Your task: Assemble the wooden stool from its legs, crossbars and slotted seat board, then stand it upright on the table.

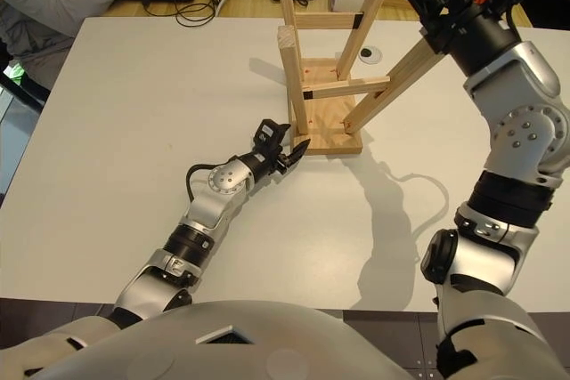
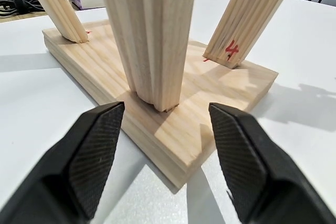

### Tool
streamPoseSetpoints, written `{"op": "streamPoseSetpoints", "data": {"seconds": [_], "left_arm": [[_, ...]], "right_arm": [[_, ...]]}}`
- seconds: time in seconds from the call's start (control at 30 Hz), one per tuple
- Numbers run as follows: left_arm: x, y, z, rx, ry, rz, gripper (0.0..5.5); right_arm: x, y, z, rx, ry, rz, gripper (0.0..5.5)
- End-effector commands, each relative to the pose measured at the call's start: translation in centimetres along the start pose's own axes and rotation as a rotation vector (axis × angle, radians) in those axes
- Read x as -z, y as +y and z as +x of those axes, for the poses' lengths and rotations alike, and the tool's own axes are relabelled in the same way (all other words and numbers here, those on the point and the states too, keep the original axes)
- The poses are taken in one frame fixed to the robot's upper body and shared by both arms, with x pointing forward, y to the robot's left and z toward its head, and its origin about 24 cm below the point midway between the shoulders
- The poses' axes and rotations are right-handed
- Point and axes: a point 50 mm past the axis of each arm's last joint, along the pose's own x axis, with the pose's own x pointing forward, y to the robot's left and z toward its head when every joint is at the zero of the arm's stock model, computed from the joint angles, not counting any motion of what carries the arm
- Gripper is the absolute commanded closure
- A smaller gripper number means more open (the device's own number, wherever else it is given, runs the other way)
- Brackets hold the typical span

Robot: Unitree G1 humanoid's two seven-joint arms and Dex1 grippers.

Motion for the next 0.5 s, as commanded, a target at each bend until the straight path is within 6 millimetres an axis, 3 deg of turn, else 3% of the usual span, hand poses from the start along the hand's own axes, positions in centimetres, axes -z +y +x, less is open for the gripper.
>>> {"op": "streamPoseSetpoints", "data": {"seconds": [0.03, 0.13, 0.23, 0.3, 0.5], "left_arm": [[0.0, -1.3, 0.5, 0.020, -0.001, -0.038, 2.53], [0.0, -1.3, 0.5, 0.019, -0.002, -0.039, 2.53], [0.0, -1.3, 0.6, 0.016, -0.004, -0.041, 2.53], [0.0, -1.3, 0.6, 0.016, -0.005, -0.042, 2.53], [0.2, -1.3, 0.3, 0.018, -0.001, -0.043, 2.53]], "right_arm": [[-2.1, 0.9, 0.4, -0.044, -0.117, 0.016, 1.80], [-5.7, 3.9, 0.8, -0.146, -0.247, -0.062, 1.80], [-6.7, 7.5, 1.1, -0.252, -0.291, -0.112, 1.80], [-5.2, 8.9, 1.2, -0.245, -0.266, -0.117, 1.80], [4.4, 8.4, 0.3, -0.014, -0.058, 0.034, 2.81]]}}
